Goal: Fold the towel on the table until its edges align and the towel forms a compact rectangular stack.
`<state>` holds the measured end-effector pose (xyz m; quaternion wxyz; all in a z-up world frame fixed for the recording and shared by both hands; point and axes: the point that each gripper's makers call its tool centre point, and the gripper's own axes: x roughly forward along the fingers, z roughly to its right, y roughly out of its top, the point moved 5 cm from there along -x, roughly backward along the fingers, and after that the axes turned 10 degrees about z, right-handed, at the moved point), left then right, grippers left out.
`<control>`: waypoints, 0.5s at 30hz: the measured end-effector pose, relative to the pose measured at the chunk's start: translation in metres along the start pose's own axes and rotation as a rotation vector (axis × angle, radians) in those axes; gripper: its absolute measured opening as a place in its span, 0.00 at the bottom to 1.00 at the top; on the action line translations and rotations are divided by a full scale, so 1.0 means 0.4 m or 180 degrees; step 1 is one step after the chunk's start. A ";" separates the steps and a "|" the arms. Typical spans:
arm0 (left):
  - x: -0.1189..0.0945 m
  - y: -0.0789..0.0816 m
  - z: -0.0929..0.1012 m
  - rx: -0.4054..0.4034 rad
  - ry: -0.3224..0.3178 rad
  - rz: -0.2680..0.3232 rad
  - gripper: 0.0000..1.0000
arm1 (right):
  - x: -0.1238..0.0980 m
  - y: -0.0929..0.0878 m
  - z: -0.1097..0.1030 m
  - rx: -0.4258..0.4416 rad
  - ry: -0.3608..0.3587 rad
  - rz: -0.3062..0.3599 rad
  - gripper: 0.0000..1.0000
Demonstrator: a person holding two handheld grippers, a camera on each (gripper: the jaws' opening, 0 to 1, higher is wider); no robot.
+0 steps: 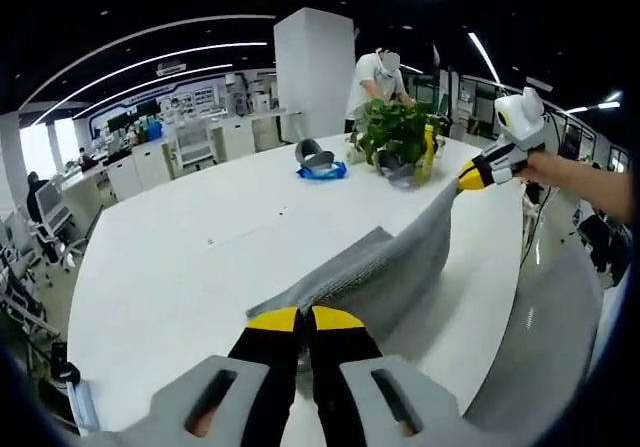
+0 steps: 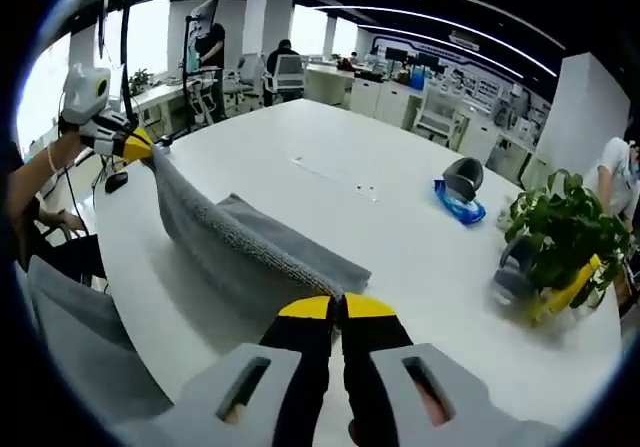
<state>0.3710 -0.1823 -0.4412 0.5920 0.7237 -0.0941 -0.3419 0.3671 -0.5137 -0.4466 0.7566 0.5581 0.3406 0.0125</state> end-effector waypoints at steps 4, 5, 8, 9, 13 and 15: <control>0.038 -0.016 -0.021 0.0038 0.0048 -0.0094 0.03 | 0.040 -0.005 0.007 -0.0087 0.0016 -0.0059 0.00; 0.045 -0.019 -0.024 0.0035 0.0050 -0.0106 0.03 | 0.047 -0.007 0.008 -0.0098 0.0016 -0.0073 0.00; 0.068 -0.033 -0.038 -0.0039 0.0060 -0.0159 0.03 | 0.075 -0.019 0.013 -0.0118 0.0025 -0.0130 0.00; 0.071 -0.034 -0.039 -0.0045 0.0057 -0.0160 0.03 | 0.082 -0.024 0.015 -0.0115 0.0027 -0.0149 0.00; 0.099 -0.046 -0.046 -0.0223 0.0028 -0.0139 0.03 | 0.112 -0.046 0.026 -0.0074 0.0018 -0.0220 0.00; 0.112 -0.055 -0.050 -0.0255 0.0005 -0.0155 0.03 | 0.124 -0.056 0.029 -0.0039 0.0024 -0.0244 0.00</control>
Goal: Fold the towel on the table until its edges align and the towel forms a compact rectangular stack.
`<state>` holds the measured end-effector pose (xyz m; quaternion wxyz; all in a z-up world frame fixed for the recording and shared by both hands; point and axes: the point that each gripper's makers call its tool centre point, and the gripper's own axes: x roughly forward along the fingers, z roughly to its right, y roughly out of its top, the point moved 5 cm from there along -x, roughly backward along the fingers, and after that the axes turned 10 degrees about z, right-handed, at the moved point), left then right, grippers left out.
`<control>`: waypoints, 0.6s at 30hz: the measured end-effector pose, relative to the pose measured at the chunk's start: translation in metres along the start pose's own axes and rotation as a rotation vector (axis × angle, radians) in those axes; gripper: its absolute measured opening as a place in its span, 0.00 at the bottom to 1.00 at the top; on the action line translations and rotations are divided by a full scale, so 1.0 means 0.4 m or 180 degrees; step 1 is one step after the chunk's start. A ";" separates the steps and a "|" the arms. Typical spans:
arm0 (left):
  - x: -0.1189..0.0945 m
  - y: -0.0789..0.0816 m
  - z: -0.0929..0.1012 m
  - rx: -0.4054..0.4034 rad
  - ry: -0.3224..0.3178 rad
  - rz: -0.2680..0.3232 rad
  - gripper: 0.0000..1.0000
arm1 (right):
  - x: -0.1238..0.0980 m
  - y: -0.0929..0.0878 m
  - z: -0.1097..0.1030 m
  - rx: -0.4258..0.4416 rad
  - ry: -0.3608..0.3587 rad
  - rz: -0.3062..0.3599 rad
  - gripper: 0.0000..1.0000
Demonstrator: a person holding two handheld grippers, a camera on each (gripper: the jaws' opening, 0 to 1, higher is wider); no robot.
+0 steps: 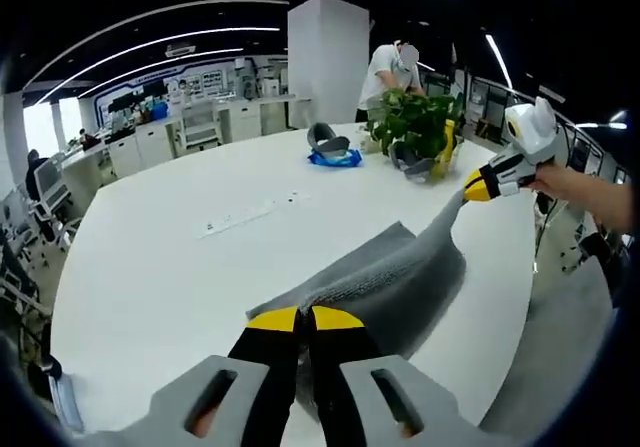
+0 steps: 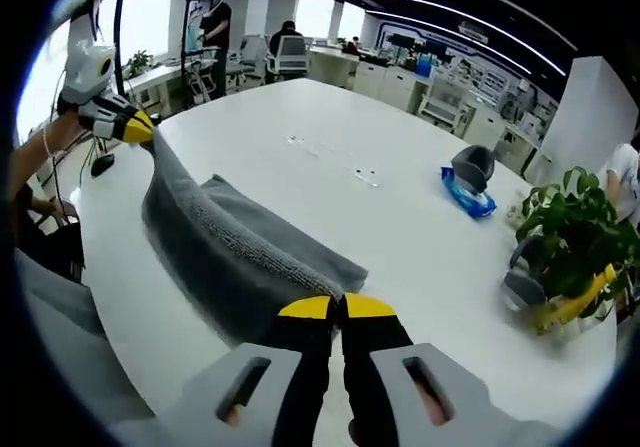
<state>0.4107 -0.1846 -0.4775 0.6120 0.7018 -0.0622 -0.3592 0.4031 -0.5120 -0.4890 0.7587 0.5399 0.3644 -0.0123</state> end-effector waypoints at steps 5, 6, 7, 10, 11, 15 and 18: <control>0.029 -0.025 -0.012 -0.0062 0.0028 -0.0063 0.03 | 0.031 -0.024 0.009 0.0178 0.0011 -0.0040 0.00; 0.039 -0.033 -0.017 -0.0097 0.0027 -0.0077 0.03 | 0.042 -0.033 0.010 0.0251 0.0034 -0.0076 0.00; 0.045 -0.040 -0.020 -0.0119 0.0029 -0.0101 0.03 | 0.049 -0.039 0.011 0.0302 0.0048 -0.0090 0.00; 0.068 -0.063 -0.028 -0.0154 0.0044 -0.0182 0.03 | 0.075 -0.052 0.015 0.0398 0.0054 -0.0109 0.01; 0.074 -0.069 -0.029 -0.0160 0.0049 -0.0206 0.03 | 0.086 -0.056 0.016 0.0401 0.0047 -0.0119 0.01; 0.095 -0.093 -0.038 -0.0213 0.0116 -0.0252 0.03 | 0.116 -0.057 0.020 0.0336 -0.0010 -0.0112 0.01; 0.110 -0.107 -0.046 -0.0155 0.0180 -0.0271 0.03 | 0.140 -0.054 0.023 0.0273 -0.0041 -0.0104 0.01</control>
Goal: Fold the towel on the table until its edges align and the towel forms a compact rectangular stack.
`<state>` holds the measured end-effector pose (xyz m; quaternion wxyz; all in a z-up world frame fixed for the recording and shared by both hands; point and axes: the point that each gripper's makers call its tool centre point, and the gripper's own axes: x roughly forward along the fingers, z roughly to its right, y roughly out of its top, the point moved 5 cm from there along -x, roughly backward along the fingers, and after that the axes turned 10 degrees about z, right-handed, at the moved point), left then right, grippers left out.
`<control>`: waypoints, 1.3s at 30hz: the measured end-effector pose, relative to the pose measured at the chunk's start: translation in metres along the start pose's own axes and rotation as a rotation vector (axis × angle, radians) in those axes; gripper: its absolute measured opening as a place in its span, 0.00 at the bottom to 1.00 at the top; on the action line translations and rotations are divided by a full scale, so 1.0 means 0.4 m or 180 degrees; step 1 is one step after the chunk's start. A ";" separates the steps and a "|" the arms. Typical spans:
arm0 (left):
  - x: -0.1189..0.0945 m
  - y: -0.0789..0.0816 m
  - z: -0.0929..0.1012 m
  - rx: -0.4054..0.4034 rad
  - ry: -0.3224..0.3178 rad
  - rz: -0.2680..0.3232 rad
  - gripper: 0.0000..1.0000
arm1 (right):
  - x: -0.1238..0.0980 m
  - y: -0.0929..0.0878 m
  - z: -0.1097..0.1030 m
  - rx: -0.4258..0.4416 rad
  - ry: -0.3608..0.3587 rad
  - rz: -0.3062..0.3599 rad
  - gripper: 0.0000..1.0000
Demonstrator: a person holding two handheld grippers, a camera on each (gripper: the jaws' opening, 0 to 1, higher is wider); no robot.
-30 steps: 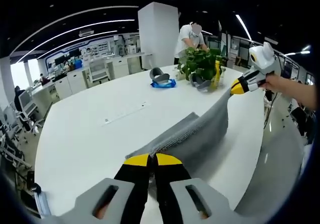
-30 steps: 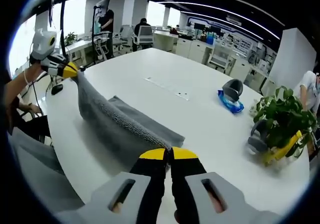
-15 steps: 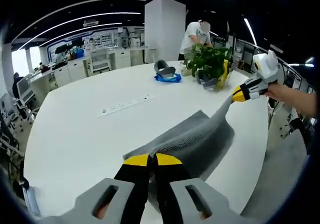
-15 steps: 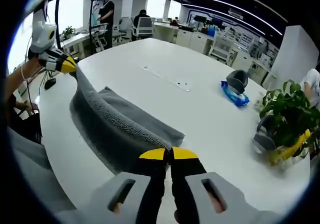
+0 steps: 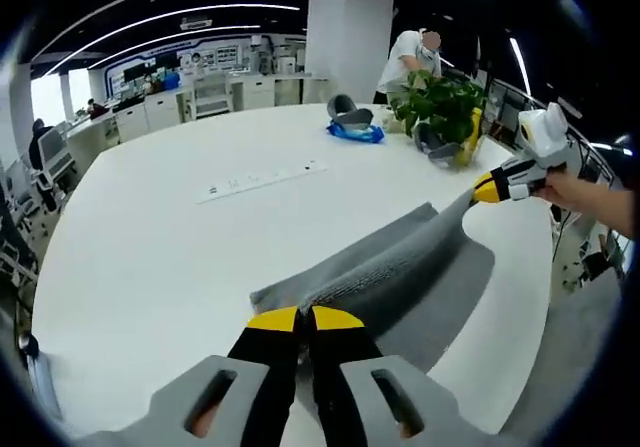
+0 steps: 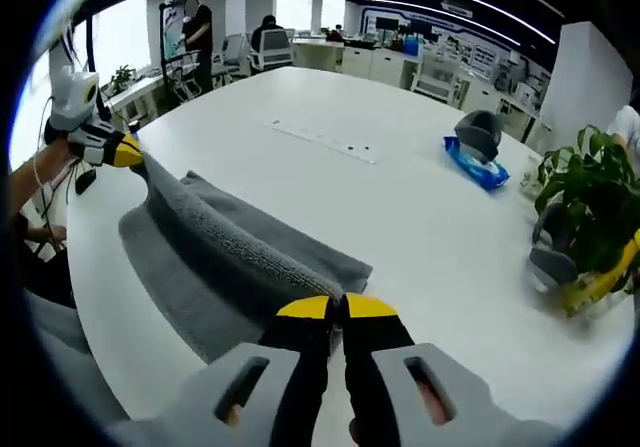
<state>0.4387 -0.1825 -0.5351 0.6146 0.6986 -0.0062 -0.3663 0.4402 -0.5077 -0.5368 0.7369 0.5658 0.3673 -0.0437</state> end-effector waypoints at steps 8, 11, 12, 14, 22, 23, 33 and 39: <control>0.039 -0.021 -0.014 0.0098 0.0146 0.0012 0.04 | 0.060 -0.021 0.009 -0.0129 -0.0114 -0.0078 0.02; 0.045 -0.021 -0.015 0.0096 0.0170 0.0010 0.04 | 0.069 -0.020 0.008 -0.0137 -0.0143 -0.0084 0.02; 0.046 -0.021 -0.015 0.0094 0.0174 0.0011 0.04 | 0.069 -0.018 0.008 -0.0134 -0.0153 -0.0062 0.02; 0.047 -0.022 -0.016 0.0103 0.0190 0.0012 0.05 | 0.070 -0.018 0.009 -0.0141 -0.0179 -0.0060 0.03; 0.025 -0.019 -0.035 0.0104 0.0246 0.0131 0.06 | 0.052 -0.029 -0.005 -0.0090 -0.0121 -0.0028 0.14; 0.022 -0.017 -0.037 0.0100 0.0246 0.0149 0.06 | 0.047 -0.031 -0.006 -0.0082 -0.0124 -0.0017 0.16; 0.037 -0.023 -0.035 0.0052 0.0195 0.0096 0.05 | 0.016 -0.081 -0.044 0.0127 -0.0062 -0.0060 0.13; 0.076 -0.047 -0.009 0.0184 0.0100 -0.0102 0.04 | 0.003 -0.145 -0.078 0.0350 -0.0058 -0.0201 0.07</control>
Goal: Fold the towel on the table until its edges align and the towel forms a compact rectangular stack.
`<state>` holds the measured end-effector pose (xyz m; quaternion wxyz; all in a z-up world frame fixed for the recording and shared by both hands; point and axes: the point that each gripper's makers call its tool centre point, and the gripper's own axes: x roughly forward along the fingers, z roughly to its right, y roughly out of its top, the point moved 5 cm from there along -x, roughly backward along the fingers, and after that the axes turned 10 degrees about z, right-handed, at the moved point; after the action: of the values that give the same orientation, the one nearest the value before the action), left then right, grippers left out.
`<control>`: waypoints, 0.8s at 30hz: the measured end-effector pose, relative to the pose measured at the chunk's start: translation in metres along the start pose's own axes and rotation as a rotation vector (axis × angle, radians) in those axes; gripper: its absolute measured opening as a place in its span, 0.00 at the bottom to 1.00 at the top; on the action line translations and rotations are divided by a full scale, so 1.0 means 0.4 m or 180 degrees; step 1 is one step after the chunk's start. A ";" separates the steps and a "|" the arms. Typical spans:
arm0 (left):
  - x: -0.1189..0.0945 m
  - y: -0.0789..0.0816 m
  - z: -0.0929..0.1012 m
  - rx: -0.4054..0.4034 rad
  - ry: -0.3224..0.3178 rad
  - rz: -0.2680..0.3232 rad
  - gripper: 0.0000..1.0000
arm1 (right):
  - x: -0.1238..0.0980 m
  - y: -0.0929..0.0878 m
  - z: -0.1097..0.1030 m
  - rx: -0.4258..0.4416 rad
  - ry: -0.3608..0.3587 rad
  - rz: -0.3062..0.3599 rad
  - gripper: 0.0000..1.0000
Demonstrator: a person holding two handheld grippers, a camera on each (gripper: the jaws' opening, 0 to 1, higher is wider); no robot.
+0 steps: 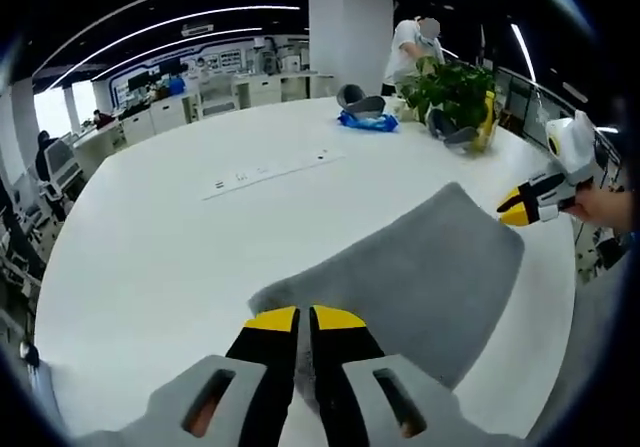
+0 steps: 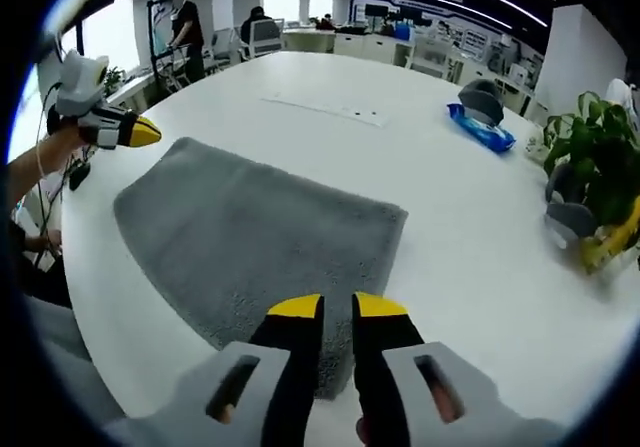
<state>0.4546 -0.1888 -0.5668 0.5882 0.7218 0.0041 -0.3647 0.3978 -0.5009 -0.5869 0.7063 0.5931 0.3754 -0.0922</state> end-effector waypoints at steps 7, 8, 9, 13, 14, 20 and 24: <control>0.031 -0.038 0.015 0.0066 -0.0062 -0.0235 0.01 | -0.034 -0.044 -0.026 0.0223 -0.0107 -0.0115 0.00; 0.032 -0.043 0.017 0.0052 -0.0057 -0.0251 0.01 | -0.035 -0.048 -0.028 0.0228 -0.0096 -0.0125 0.00; 0.035 -0.052 0.021 0.0037 -0.0055 -0.0273 0.01 | -0.039 -0.059 -0.031 0.0286 -0.0116 -0.0183 0.00; 0.040 -0.077 0.029 0.0050 -0.0057 -0.0342 0.01 | -0.040 -0.082 -0.039 0.0363 -0.0140 -0.0245 0.00; 0.040 -0.081 0.030 0.0040 -0.0058 -0.0354 0.01 | -0.038 -0.084 -0.040 0.0351 -0.0134 -0.0254 0.00; 0.042 -0.095 0.028 0.0033 -0.0038 -0.0375 0.01 | -0.022 -0.095 -0.033 0.0317 -0.0125 -0.0379 0.00; 0.045 -0.105 0.035 0.0252 -0.0028 -0.0203 0.01 | -0.009 -0.101 -0.034 0.0259 -0.0054 -0.0487 0.00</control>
<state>0.4423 -0.1954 -0.6124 0.5473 0.7424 0.0101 -0.3862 0.3664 -0.5011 -0.6160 0.6756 0.5901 0.4095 -0.1662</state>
